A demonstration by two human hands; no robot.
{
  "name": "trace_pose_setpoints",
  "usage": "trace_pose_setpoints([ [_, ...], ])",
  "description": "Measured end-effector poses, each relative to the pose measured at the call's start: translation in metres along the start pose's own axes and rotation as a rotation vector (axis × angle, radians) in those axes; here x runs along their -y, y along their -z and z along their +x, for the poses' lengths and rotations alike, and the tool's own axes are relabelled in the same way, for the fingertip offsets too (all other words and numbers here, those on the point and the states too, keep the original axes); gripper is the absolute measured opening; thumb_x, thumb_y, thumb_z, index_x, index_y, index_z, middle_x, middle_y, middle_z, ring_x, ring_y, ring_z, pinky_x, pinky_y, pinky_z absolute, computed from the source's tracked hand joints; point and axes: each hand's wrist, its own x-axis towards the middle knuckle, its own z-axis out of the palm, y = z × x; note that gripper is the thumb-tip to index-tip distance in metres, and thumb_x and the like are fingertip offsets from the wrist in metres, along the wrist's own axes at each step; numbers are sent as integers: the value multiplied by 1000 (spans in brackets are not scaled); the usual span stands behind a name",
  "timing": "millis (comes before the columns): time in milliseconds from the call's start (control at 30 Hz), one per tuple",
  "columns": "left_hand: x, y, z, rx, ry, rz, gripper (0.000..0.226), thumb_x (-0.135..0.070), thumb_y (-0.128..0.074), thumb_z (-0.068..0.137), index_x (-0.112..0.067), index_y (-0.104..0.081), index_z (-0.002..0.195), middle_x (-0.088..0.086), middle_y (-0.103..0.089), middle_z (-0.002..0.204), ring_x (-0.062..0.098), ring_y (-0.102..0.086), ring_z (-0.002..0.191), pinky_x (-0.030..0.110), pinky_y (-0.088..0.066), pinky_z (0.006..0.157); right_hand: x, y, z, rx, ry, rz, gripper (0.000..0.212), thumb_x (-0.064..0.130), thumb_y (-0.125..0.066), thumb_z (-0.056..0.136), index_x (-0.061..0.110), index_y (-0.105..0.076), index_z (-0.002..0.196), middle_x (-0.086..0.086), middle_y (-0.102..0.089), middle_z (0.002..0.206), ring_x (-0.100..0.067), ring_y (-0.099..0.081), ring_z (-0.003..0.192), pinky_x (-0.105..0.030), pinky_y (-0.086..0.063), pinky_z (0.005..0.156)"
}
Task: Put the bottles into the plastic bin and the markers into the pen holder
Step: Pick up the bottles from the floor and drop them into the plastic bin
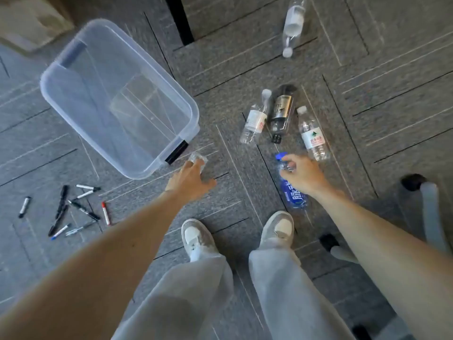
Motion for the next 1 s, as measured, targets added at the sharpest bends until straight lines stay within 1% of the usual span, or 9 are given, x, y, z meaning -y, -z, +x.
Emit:
trace_pose_setpoints([
  [133, 13, -24, 36, -38, 48, 24, 80, -55, -64, 87, -26, -26, 151, 6, -35, 154, 37, -53, 124, 49, -54, 84, -23, -20, 19, 12, -29, -24, 43, 27, -66, 90, 19, -59, 132, -14, -62, 127, -31, -61, 111, -37, -47, 90],
  [233, 22, -40, 60, -94, 70, 1, 83, -52, -71, 82, -29, -25, 147, 9, -35, 150, 38, -56, 119, 49, -55, 80, -37, -32, 32, -3, -22, -35, 43, 25, -66, 90, 19, -58, 132, -12, -62, 125, -28, -61, 107, -38, -48, 90],
  [400, 31, -58, 91, -115, 132, -34, 111, -39, -86, 72, -31, -12, 154, 17, -31, 153, 44, -52, 125, 60, -53, 92, -50, -46, 51, -42, 5, -56, 37, 24, -66, 90, 20, -61, 126, -9, -61, 117, -25, -60, 100, -37, -47, 85],
  [467, 33, -64, 100, -123, 168, -65, 115, -33, -89, 68, -34, -11, 152, 19, -35, 149, 47, -53, 122, 62, -52, 91, -54, -49, 58, -56, 9, -52, 36, 25, -67, 89, 21, -61, 125, -8, -60, 116, -25, -61, 99, -41, -49, 88],
  [600, 41, -79, 113, -119, 227, -69, 111, -18, -87, 73, -39, -7, 147, 25, -45, 135, 50, -57, 108, 63, -53, 83, -62, -54, 65, -68, 7, -36, 38, 26, -66, 89, 22, -60, 126, -6, -60, 117, -22, -62, 99, -43, -51, 91],
  [667, 43, -85, 116, -121, 244, -64, 112, -10, -83, 77, -38, -3, 150, 27, -46, 134, 50, -56, 110, 60, -54, 82, -66, -54, 67, -79, 4, -33, 39, 25, -67, 89, 21, -59, 127, -6, -60, 118, -22, -62, 101, -42, -51, 92],
  [767, 40, -88, 113, -145, 214, -82, 106, -19, -83, 78, -29, -8, 152, 26, -46, 136, 49, -52, 119, 58, -50, 87, -72, -55, 68, -96, -13, -31, 41, 25, -69, 88, 20, -59, 128, -7, -58, 123, -23, -61, 107, -40, -49, 95],
  [867, 24, -81, 102, -171, 132, -117, 99, -25, -82, 77, -28, -14, 150, 20, -49, 136, 42, -53, 117, 55, -51, 91, -76, -55, 70, -125, -49, -54, 44, 27, -70, 87, 21, -57, 129, -8, -56, 127, -25, -58, 111, -37, -45, 92],
  [1000, -3, -61, 84, -183, 28, -103, 93, -33, -79, 76, -35, -14, 144, 14, -47, 138, 37, -57, 114, 52, -53, 87, -77, -62, 75, -149, -157, -33, 64, 32, -74, 83, 21, -45, 139, -12, -46, 139, -32, -49, 126, -49, -44, 101],
])
